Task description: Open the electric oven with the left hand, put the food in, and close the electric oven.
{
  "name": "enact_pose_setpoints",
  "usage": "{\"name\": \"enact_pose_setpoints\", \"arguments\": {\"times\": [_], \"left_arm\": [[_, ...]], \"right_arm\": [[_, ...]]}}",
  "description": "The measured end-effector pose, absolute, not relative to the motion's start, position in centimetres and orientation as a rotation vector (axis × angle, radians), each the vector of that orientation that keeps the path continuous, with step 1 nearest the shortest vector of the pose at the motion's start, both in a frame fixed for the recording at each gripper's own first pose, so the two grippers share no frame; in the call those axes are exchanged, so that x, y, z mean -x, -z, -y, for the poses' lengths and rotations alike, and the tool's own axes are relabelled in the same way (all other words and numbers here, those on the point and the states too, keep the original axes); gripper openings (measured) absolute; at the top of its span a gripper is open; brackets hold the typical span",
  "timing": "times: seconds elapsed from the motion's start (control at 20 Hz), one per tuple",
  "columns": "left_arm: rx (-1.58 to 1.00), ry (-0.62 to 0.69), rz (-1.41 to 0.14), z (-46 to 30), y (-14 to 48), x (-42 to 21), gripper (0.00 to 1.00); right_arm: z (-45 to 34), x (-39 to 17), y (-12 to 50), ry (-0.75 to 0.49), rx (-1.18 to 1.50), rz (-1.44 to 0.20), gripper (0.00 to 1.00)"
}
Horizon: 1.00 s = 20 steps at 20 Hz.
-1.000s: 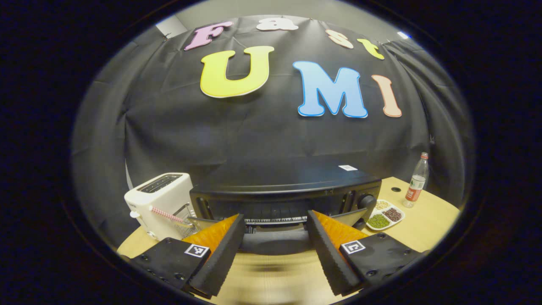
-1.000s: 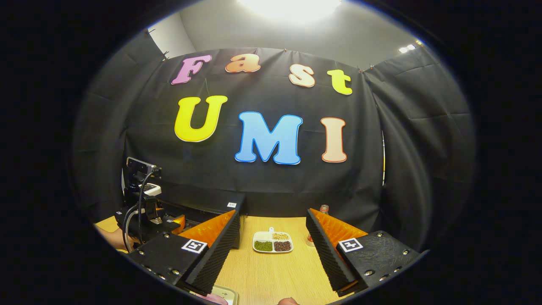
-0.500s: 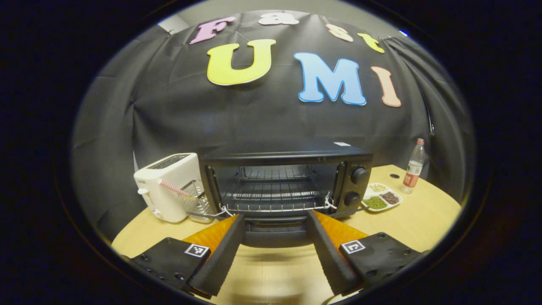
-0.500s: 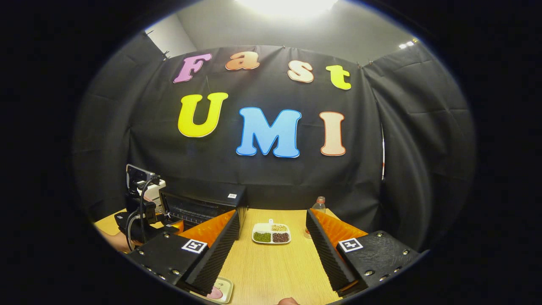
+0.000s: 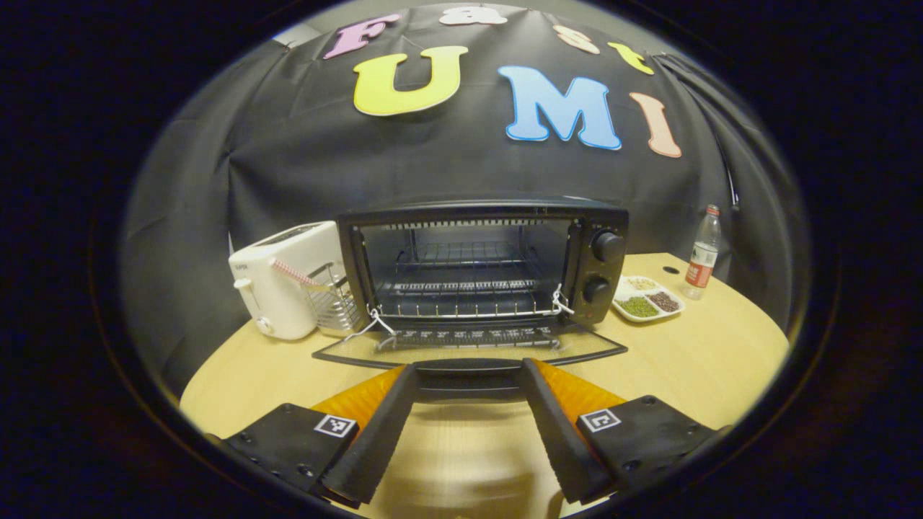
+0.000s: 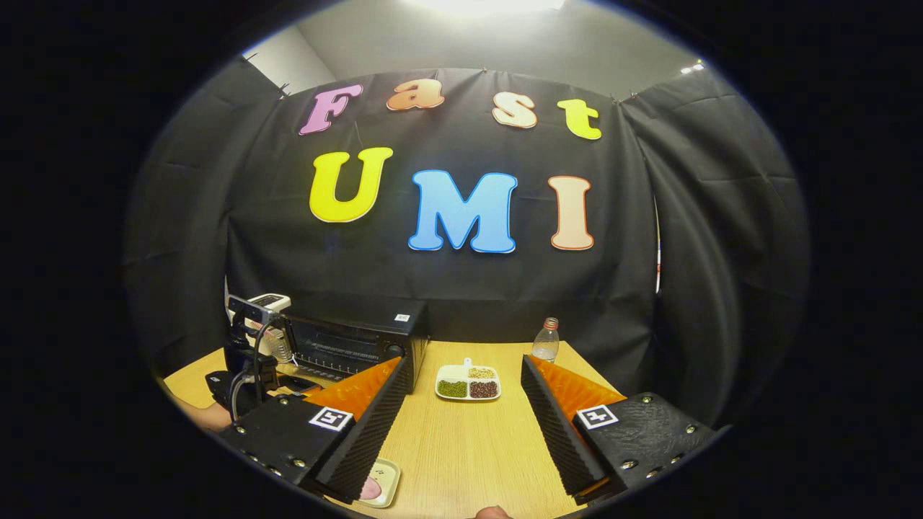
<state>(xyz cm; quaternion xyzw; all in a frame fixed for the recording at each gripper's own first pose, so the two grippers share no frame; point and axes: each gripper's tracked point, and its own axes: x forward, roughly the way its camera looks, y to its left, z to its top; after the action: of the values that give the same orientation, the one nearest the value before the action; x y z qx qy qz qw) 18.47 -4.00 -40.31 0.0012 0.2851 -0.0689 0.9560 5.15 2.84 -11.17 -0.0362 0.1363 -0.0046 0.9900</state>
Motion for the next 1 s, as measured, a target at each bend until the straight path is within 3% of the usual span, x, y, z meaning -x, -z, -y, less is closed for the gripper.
{"name": "enact_pose_setpoints", "arguments": {"times": [0.25,0.4,0.5,1.0], "left_arm": [[-0.005,0.135,-0.624,3.5,42.2,-16.8,1.00],[0.021,0.119,-0.614,3.1,41.2,-16.2,0.97],[0.026,0.114,-0.576,2.7,39.1,-15.7,1.00],[0.034,0.072,-0.284,-1.2,22.0,-13.7,0.97]], "right_arm": [[-4.1,-5.3,11.5,-0.041,0.069,-0.287,0.97],[-4.7,-5.3,12.0,-0.070,0.040,-0.307,0.97],[-5.0,-5.3,12.0,-0.085,0.022,-0.312,0.97],[-6.5,-5.0,16.9,-0.202,-0.099,-0.486,0.98]]}}
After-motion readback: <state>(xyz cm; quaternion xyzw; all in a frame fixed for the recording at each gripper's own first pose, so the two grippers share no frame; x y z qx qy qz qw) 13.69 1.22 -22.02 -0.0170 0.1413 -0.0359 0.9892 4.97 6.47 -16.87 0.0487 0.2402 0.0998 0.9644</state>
